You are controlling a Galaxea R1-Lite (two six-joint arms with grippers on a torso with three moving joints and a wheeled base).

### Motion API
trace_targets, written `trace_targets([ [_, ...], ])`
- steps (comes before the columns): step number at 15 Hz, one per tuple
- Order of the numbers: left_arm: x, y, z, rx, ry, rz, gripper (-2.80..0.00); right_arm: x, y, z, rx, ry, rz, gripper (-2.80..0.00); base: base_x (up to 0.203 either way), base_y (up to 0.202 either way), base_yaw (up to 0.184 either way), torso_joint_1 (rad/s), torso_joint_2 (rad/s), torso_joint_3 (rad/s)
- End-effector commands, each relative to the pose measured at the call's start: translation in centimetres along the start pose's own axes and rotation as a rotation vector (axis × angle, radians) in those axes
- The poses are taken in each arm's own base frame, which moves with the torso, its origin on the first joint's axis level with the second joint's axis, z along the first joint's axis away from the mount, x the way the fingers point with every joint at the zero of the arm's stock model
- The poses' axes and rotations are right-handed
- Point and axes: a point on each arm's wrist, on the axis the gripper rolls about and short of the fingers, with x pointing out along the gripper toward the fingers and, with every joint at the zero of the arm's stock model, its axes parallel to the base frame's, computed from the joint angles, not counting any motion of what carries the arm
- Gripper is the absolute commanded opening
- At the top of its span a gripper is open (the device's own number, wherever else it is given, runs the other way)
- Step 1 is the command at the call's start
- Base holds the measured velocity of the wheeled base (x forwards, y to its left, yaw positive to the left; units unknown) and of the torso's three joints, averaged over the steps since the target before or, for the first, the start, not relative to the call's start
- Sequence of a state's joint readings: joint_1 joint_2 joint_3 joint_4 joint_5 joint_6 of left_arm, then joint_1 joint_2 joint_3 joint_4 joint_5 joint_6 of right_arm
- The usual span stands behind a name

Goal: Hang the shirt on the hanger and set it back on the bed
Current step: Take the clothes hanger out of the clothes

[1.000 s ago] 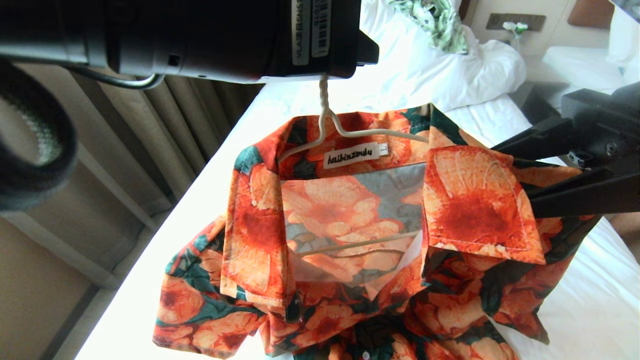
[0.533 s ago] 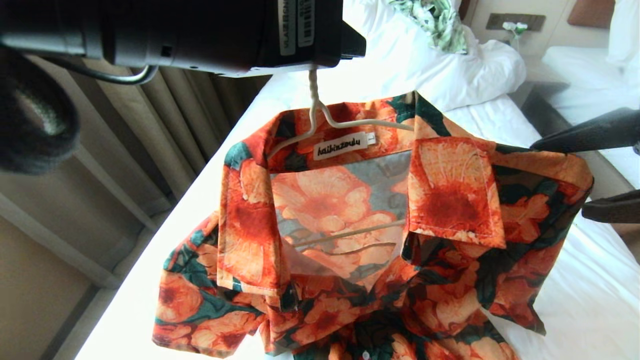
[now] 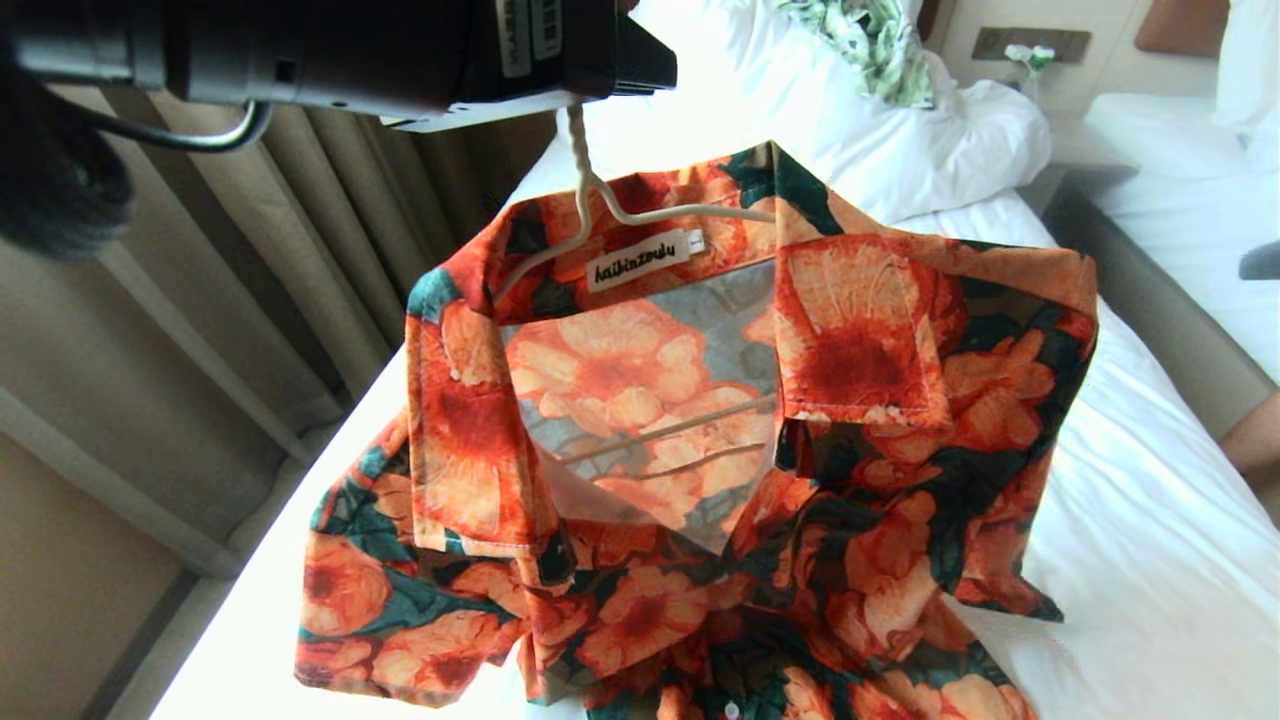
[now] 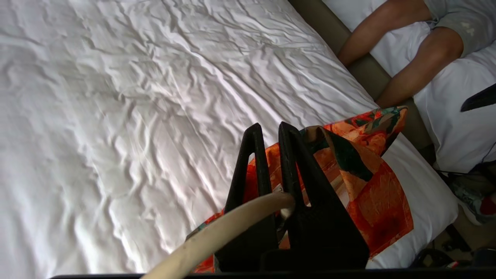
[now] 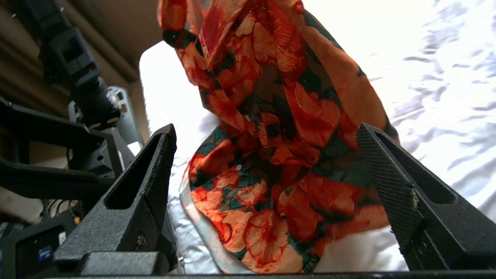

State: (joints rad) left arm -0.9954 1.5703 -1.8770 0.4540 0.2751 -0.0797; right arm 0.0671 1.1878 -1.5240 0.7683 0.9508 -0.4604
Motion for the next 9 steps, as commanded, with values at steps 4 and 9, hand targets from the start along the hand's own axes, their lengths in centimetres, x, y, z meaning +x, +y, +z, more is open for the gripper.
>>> trace_targets([
  [4,0.0,0.2,0.0,0.002,0.001,0.012,-2.8,-2.6,1.4,0.0,0.037,-0.024,-0.152,-2.8,0.0,0.0,0.0,0.0,0.0,0.0],
  [9,-0.1,0.3,0.7,0.026,0.003,0.016,-2.8,-3.0,2.2,-3.3,0.124,0.0,-0.26,-2.8,0.0,0.0,0.0,0.0,0.0,0.0],
])
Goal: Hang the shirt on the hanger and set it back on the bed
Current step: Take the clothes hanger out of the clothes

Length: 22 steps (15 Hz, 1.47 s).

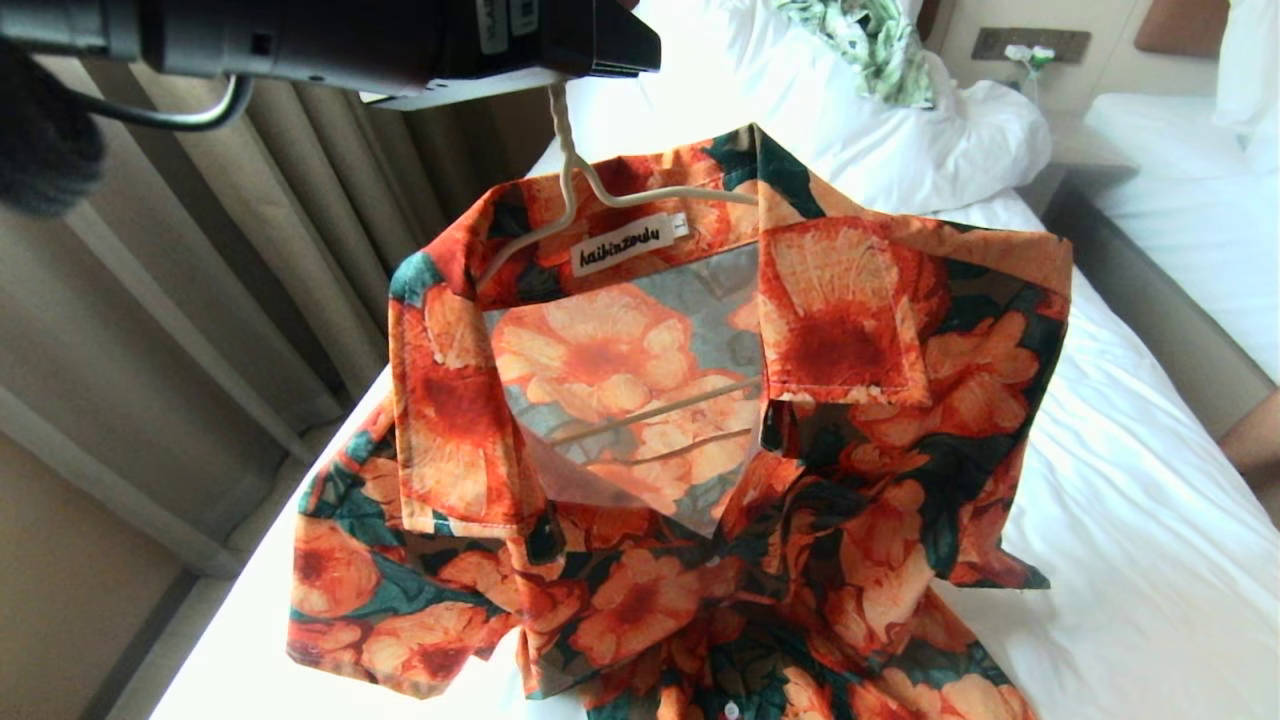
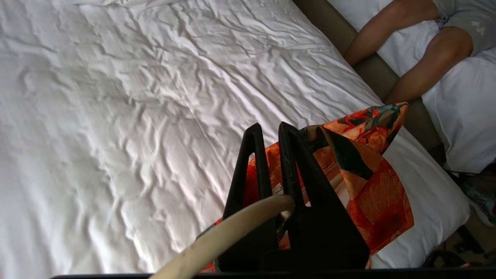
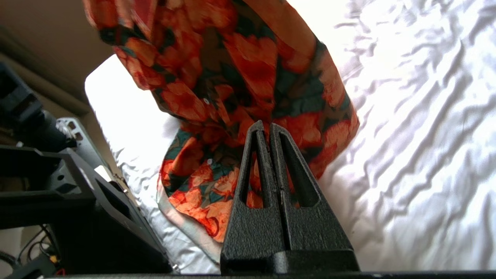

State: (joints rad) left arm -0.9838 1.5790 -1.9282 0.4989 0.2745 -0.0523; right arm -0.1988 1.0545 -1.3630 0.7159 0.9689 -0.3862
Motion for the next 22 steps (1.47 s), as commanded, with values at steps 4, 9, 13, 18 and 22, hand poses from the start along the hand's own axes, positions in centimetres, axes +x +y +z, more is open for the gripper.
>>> trace_targets([
  [4,0.6,0.0,-0.1,0.005,0.018,0.005,-2.8,0.4,-0.1,-3.0,0.004,-0.03,-0.045,-2.8,0.0,0.0,0.0,0.0,0.0,0.0],
  [9,0.4,0.0,-0.1,0.001,0.017,-0.003,-2.8,0.4,-0.3,-2.3,0.044,-0.075,-0.057,-2.8,0.0,0.0,0.0,0.036,-0.18,-0.136],
  [13,0.3,0.0,-0.1,0.001,0.014,-0.005,-2.8,0.3,-0.2,-2.3,0.044,-0.077,-0.056,-2.8,0.0,0.0,0.0,0.122,-0.46,-0.346],
  [18,0.5,-0.1,-0.2,0.005,0.019,-0.006,-2.8,0.3,-0.2,-2.1,0.036,-0.082,-0.056,-2.8,0.0,0.0,0.0,0.167,-0.53,-0.364],
  [22,0.4,-0.1,-0.1,0.004,0.016,-0.006,-2.8,0.2,-0.2,-1.9,0.021,-0.092,-0.058,-2.8,0.0,0.0,0.0,0.204,-0.57,-0.365],
])
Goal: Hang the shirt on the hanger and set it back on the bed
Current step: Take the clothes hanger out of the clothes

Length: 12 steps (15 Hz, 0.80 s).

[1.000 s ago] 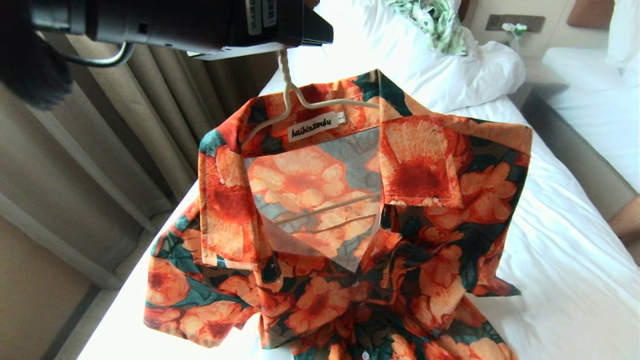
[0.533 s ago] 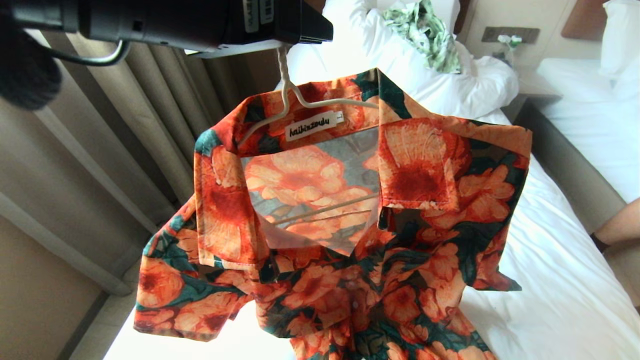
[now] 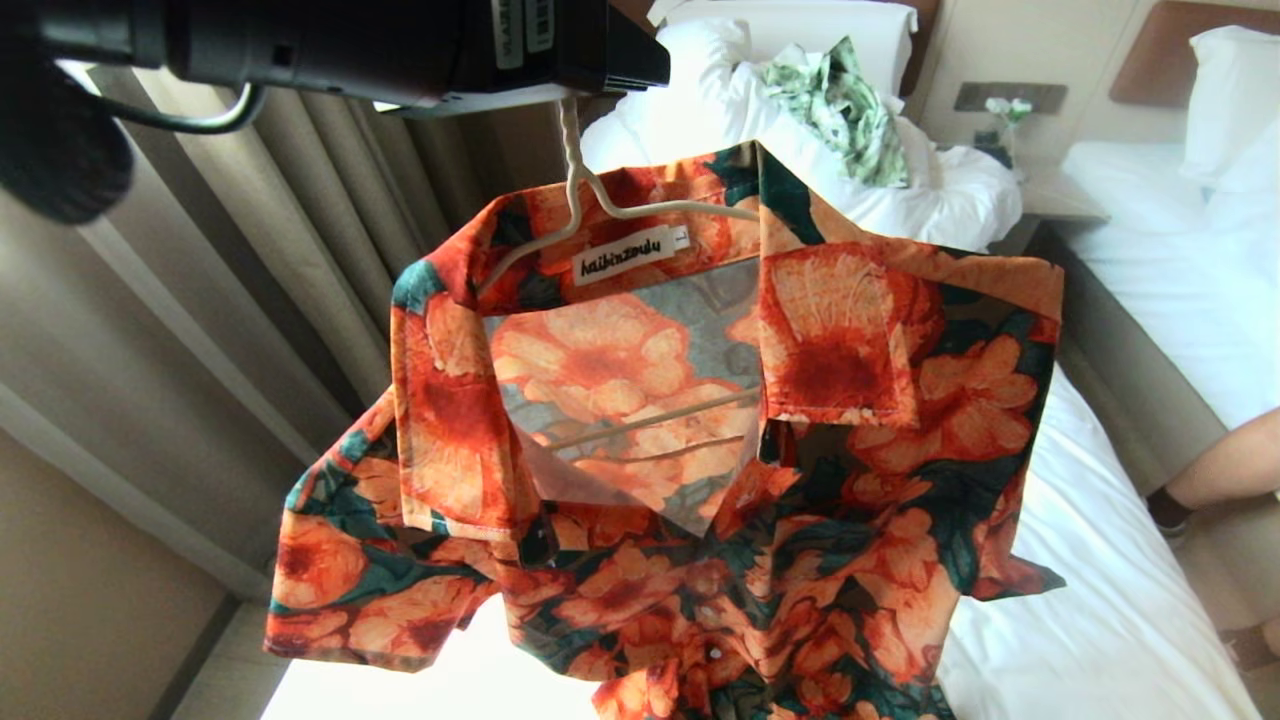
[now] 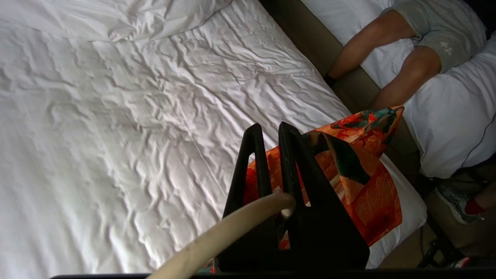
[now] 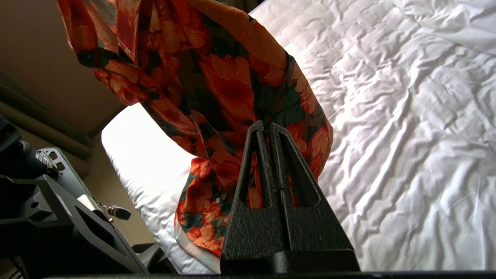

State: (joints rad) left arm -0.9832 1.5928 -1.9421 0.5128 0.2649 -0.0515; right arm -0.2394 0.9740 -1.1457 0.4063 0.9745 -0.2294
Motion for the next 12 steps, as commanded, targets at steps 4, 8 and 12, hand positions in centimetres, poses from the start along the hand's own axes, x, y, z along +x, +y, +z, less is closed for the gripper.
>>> trace_targets([
  [4,-0.38,0.13,0.17,0.017,-0.009,0.003,-2.8,-0.02,-0.08,0.51,0.009,-0.035,-0.001,-2.8,0.0,0.0,0.0,0.223,-0.57,-0.348],
  [8,-0.57,0.18,0.28,0.016,-0.016,0.003,-2.8,-0.05,-0.07,0.74,0.011,-0.049,-0.002,-2.8,0.0,0.0,0.0,0.158,-0.39,-0.234],
  [12,-0.87,0.25,0.42,0.016,-0.023,0.001,-2.8,0.02,-0.12,0.57,0.017,-0.045,0.001,-2.8,0.0,0.0,0.0,0.145,-0.35,-0.198],
])
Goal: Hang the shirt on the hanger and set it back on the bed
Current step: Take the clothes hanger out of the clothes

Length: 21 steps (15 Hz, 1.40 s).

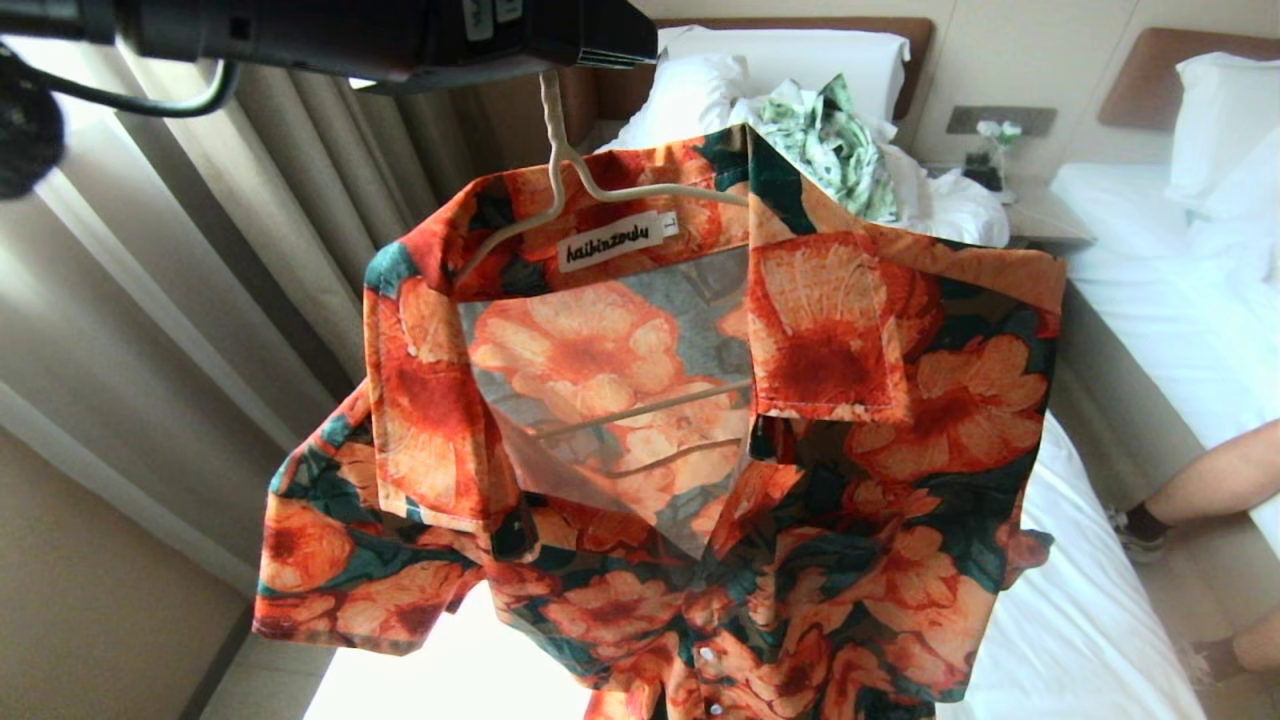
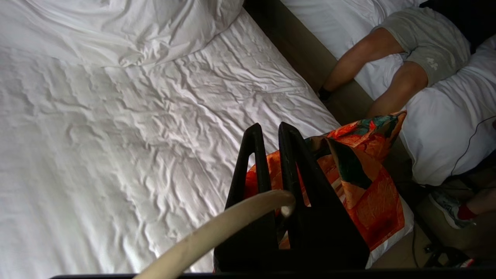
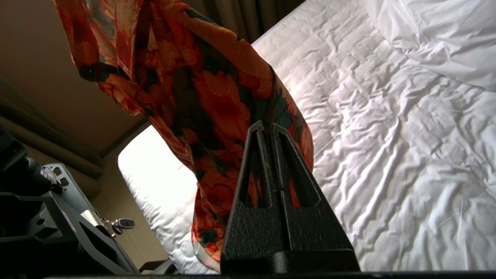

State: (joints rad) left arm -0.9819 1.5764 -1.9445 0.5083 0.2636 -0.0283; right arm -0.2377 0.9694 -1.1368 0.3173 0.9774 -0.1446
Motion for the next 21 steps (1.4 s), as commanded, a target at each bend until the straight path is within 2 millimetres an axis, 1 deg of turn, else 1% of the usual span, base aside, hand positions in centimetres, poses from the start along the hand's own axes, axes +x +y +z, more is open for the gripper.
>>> trace_targets([
  [1,-0.2,0.1,0.1,0.006,-0.004,0.002,-2.8,0.1,-0.1,0.0,0.003,0.001,0.004,-2.8,0.0,0.0,0.0,0.131,-0.33,-0.188],
  [5,-0.8,0.2,0.3,0.012,-0.014,0.002,-2.8,0.0,0.0,0.1,-0.001,0.0,0.003,-2.8,0.0,0.0,0.0,0.144,-0.33,-0.188],
  [9,-1.2,0.3,0.4,0.011,-0.02,0.001,-2.8,0.0,0.0,-0.3,0.014,0.011,-0.017,-2.8,0.0,0.0,0.0,0.008,-0.02,-0.007],
  [11,-0.8,0.2,0.2,0.012,-0.011,-0.001,-2.8,0.6,-1.0,-0.8,0.061,0.062,-0.098,-2.8,0.0,0.0,0.0,0.0,0.0,0.0],
  [13,-0.4,0.1,0.1,0.011,-0.002,-0.001,-2.8,2.0,-2.8,-1.7,0.09,0.128,-0.123,-2.8,0.0,0.0,0.0,0.0,0.0,0.0],
  [14,-0.2,0.0,0.0,0.011,0.001,-0.001,-2.8,2.6,-3.6,-2.2,0.054,0.159,-0.118,-2.49,0.0,0.0,0.0,0.0,0.0,0.0],
  [15,0.0,0.0,-0.1,0.011,0.005,-0.001,-2.8,3.2,-4.2,-2.7,0.012,0.194,-0.101,0.0,0.0,0.0,0.0,0.0,0.0,0.0],
  [16,0.1,-0.1,-0.1,0.012,0.005,-0.002,-2.8,3.8,-4.5,-3.2,-0.005,0.22,-0.07,0.0,0.0,0.0,0.0,0.0,0.0,0.0],
  [19,0.2,-0.1,-0.1,0.014,0.008,0.001,-2.8,6.9,-4.8,-4.4,-0.057,0.28,0.092,0.0,0.0,0.0,0.0,0.0,0.0,0.0],
  [21,0.1,-0.1,-0.1,0.015,0.007,0.004,-2.8,8.5,-4.8,-4.6,-0.097,0.275,0.157,0.0,0.0,0.0,0.0,0.0,0.0,0.0],
])
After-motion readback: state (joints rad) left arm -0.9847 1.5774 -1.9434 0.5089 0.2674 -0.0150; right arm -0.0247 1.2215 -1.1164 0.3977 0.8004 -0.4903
